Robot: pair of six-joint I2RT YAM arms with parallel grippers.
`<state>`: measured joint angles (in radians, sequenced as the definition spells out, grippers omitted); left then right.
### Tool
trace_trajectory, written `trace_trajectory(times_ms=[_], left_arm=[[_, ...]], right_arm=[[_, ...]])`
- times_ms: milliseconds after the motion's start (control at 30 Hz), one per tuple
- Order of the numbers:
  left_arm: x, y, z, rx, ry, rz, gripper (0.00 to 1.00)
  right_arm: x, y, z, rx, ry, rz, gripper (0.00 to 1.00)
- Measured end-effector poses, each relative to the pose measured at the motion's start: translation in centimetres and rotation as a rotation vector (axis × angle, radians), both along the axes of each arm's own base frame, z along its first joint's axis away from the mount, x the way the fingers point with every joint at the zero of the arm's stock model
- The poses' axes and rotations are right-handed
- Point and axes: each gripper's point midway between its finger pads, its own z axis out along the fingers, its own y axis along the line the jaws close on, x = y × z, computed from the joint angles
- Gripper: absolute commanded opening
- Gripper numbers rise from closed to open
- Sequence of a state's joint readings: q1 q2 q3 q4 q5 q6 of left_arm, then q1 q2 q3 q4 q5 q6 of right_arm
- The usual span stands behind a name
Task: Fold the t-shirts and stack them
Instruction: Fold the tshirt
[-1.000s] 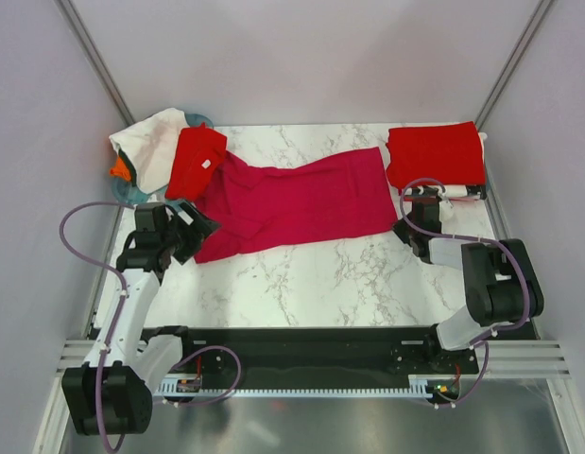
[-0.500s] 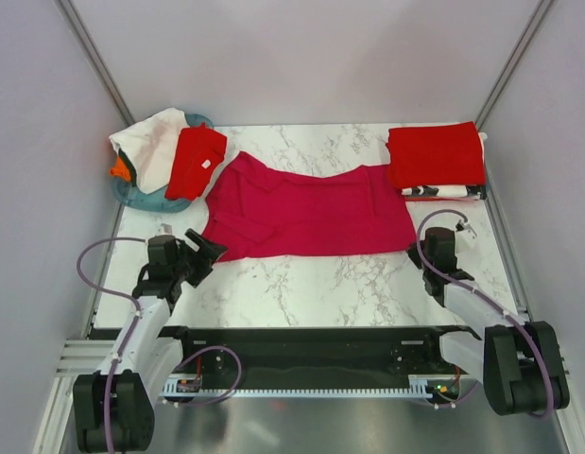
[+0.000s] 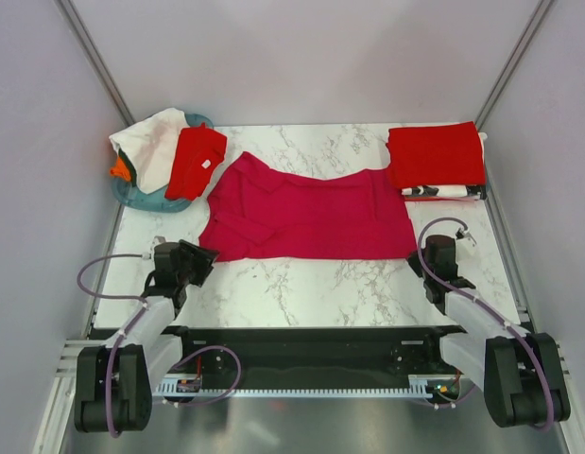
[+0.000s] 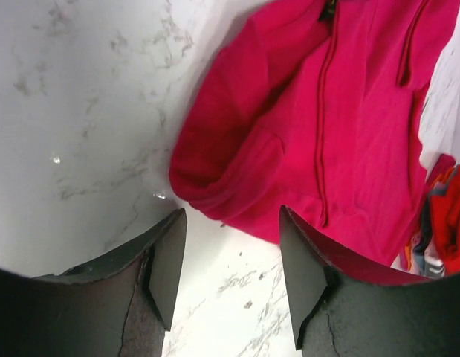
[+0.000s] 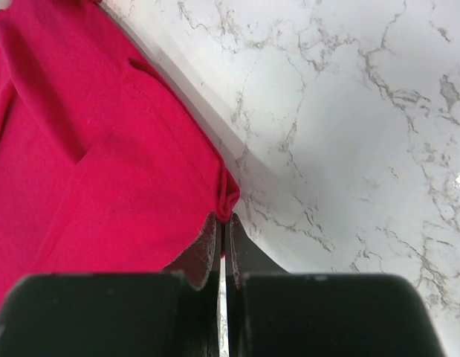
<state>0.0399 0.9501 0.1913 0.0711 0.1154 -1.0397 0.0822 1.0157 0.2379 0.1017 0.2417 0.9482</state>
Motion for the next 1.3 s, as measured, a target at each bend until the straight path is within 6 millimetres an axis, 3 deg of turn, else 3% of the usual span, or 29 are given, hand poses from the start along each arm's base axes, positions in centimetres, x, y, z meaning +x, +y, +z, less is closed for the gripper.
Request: trace_trajectory(times_ms=[100,200,433,533,800,900,1133,1300], left_arm=[[0.5,0.8,0.0,0.001,-0.028,0.060,0.58],[0.8,1.7,-0.1,0.023,-0.043,0.116,0.49],[1.2,3.2,-1.2,0.060,-0.025,0.194,0.07],[1.7,3.4,-1.2,0.066,-0.032,0.200,0.02],[2.9,5.2,1.3,0.136,-0.055,0.265,0.03],[2.5,5.4,1.3,0.143,-0.048,0.272,0.13],[1.4,5.0,0.3,0.143,0.024,0.241,0.46],[0.5,4.5,-0.1,0.132,0.069,0.218,0.50]], right_arm=[[0.1,0.0,0.3,0.002,-0.012,-0.001,0.00],[0.2,0.0,0.8,0.004,-0.032,-0.002,0.00],[0.2,0.0,1.2,0.005,-0.045,-0.002,0.00],[0.2,0.0,1.1,0.004,-0.040,-0.003,0.00],[-0.8,-1.1,0.5,-0.027,0.001,-0.051,0.00],[-1.1,-1.3,0.3,-0.024,0.014,-0.062,0.00],[-1.5,-1.4,-0.5,-0.026,0.049,-0.067,0.00],[-1.7,-1.3,-0.9,-0.023,0.068,-0.061,0.00]])
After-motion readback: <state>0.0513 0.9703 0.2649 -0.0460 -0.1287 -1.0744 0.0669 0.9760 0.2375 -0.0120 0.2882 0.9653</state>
